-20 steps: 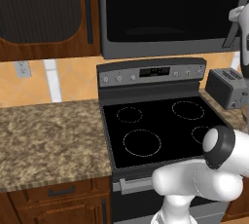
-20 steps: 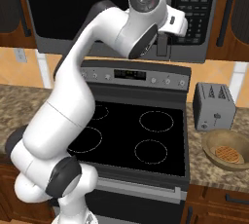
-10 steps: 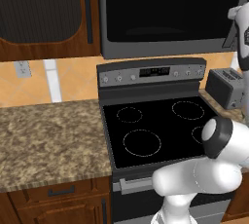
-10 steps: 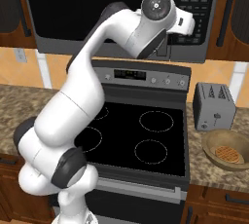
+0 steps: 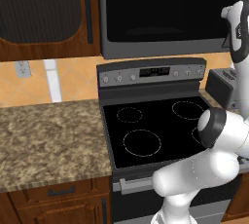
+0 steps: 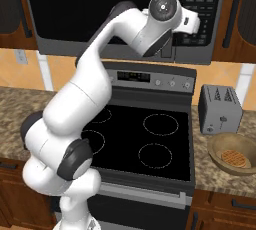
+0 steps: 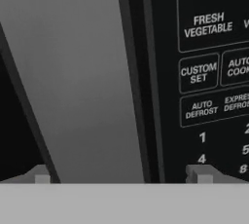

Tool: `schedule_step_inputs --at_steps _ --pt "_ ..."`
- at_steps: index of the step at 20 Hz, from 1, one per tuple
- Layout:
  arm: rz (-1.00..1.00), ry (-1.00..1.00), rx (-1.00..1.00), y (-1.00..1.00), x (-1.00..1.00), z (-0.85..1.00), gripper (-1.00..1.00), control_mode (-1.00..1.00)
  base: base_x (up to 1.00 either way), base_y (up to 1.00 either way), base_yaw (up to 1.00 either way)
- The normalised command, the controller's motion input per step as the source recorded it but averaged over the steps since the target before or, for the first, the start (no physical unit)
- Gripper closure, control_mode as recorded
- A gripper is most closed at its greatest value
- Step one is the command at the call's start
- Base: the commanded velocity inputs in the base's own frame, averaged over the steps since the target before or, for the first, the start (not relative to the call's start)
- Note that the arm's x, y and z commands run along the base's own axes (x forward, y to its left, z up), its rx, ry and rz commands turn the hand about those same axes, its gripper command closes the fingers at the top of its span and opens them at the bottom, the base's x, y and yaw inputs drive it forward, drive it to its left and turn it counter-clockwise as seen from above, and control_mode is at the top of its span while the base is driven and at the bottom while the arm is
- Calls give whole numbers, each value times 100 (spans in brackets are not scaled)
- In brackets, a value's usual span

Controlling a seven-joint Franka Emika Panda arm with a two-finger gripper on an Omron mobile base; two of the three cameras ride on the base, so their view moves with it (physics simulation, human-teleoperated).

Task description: Open the microwave, place the bowl with waffle inside the microwave, then close the microwave door and turn it on.

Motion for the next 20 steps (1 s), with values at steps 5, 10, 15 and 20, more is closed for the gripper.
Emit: schedule_step_inputs --at_steps 5,10,15,20 --pt "5 0 0 -7 35 0 -100 -100 0 0 0" --pt "1 -11 -5 61 13 -40 100 -100 0 0 0" --pt "0 -6 1 100 7 -34 100 -100 0 0 0" --pt "0 0 2 100 -28 1 100 -100 0 0 0"
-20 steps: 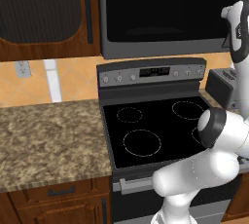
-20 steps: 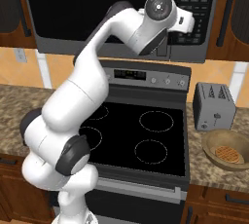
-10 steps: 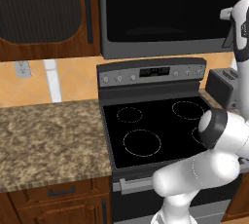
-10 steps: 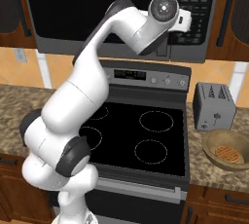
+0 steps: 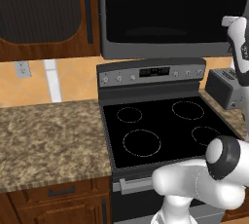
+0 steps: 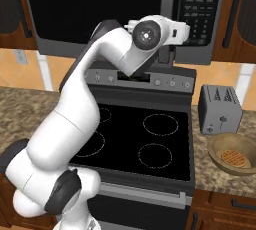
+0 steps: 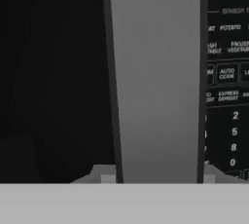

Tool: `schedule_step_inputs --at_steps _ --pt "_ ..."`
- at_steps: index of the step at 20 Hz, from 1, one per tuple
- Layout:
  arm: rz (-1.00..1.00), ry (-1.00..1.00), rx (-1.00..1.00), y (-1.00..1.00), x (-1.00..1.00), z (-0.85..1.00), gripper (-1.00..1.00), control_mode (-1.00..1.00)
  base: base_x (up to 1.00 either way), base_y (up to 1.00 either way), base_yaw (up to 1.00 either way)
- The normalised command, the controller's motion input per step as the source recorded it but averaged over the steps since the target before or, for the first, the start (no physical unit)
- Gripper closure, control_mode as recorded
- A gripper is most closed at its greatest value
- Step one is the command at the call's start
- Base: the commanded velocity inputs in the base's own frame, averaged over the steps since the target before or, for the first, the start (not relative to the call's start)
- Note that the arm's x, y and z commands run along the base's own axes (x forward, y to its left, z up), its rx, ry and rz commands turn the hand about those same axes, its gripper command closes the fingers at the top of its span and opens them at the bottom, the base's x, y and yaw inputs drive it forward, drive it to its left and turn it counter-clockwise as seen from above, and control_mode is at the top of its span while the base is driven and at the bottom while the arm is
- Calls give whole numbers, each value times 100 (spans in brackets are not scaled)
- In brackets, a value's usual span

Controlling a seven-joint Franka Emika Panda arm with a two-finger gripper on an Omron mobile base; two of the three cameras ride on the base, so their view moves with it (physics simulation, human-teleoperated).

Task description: Open the microwave, place the bowl with waffle inside the microwave, then close the microwave door and turn it on.

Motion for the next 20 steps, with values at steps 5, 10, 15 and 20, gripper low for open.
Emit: schedule_step_inputs --at_steps 5,10,15,20 --pt "0 2 0 100 -41 38 100 -100 0 0 0" --pt "0 5 4 100 -63 48 100 -100 0 0 0" --pt "-1 11 6 100 -52 35 100 -100 0 0 0" --pt "-1 -10 0 100 -56 8 100 -100 0 0 0"
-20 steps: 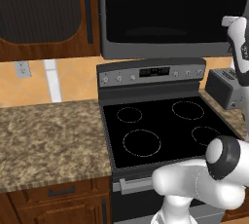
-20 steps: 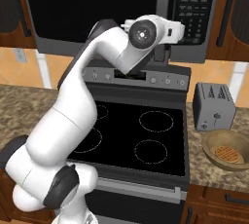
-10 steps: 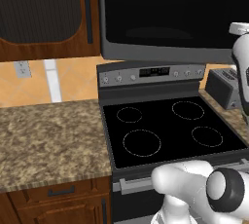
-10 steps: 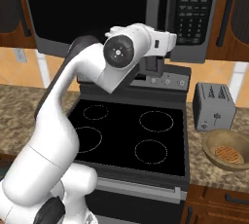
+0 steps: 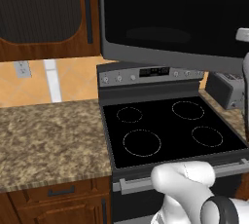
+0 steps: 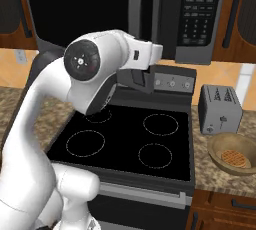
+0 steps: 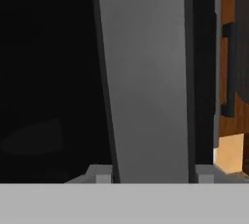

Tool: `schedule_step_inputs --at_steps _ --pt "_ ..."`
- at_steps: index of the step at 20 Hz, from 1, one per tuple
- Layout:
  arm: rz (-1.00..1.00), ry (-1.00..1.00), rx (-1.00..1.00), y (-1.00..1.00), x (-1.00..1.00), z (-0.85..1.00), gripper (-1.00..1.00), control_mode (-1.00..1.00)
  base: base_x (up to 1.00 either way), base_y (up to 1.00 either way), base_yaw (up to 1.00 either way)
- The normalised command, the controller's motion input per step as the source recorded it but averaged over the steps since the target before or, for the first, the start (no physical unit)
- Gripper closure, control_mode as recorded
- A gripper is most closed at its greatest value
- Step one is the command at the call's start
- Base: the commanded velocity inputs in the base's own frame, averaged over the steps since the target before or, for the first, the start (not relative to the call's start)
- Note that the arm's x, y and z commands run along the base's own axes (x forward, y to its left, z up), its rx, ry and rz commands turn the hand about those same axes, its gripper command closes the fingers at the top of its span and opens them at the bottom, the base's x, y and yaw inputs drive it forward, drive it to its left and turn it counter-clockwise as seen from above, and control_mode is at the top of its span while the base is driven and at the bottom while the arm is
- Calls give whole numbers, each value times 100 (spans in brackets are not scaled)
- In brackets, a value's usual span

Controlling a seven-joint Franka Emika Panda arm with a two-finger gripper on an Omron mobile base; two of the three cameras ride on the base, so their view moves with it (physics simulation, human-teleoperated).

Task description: Open the microwave, place the bowl with waffle inside the microwave, then close the microwave door and turn it on.

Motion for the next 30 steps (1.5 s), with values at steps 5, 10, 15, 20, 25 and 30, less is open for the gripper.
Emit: schedule_step_inputs --at_steps 5,10,15,20,25,30 --pt "-2 -26 -8 100 -65 13 100 -100 0 0 0" --pt "-4 -6 -1 100 -59 27 100 -100 0 0 0" --pt "-3 -7 -5 100 -46 22 100 -100 0 0 0" --pt "0 -1 -7 100 -25 19 100 -100 0 0 0" --pt "0 -2 -5 100 -16 13 100 -100 0 0 0" --pt "0 -1 -2 100 -16 14 100 -100 0 0 0"
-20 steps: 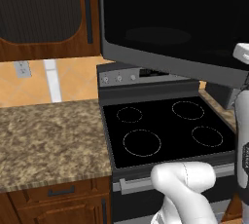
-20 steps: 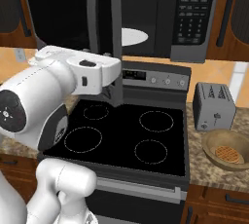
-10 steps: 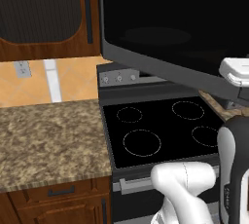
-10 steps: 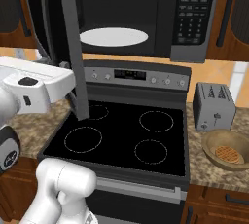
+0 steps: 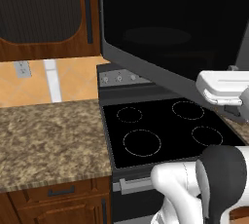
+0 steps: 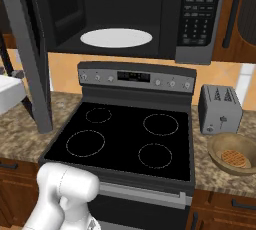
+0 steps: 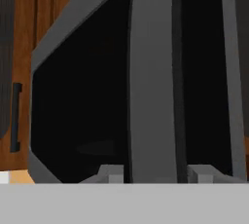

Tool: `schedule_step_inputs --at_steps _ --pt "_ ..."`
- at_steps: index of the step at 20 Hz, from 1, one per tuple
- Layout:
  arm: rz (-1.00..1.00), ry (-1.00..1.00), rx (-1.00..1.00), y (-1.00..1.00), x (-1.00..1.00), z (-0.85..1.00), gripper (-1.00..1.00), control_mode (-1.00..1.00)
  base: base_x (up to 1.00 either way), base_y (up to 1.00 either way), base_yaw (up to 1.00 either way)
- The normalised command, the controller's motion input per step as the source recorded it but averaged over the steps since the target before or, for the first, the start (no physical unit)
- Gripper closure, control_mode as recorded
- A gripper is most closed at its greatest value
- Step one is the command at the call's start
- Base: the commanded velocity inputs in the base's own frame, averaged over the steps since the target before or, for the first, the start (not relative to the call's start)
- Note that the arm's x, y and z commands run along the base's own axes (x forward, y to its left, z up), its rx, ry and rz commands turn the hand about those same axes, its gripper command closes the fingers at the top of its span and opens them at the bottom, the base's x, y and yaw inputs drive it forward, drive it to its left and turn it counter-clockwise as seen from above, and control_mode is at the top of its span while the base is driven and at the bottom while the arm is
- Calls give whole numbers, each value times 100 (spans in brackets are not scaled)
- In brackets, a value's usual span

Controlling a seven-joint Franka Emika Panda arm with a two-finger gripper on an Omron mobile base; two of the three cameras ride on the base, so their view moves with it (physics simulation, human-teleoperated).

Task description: Open the microwave, place the bowl with waffle inside the microwave, then close the microwave door and turn it on.

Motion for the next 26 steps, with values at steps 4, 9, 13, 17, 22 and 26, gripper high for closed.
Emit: schedule_step_inputs --at_steps 4,9,13,17,22,26 --pt "0 -1 0 100 -7 7 100 -100 0 0 0" --pt "0 -2 0 100 0 0 100 -100 0 0 0" --pt "0 -5 0 100 17 0 100 -100 0 0 0" --pt "0 -14 0 100 33 -13 100 -100 0 0 0" --pt "5 -14 4 78 58 -34 100 -100 0 0 0" --pt "1 -4 0 -1 -3 -8 -100 -100 0 0 0"
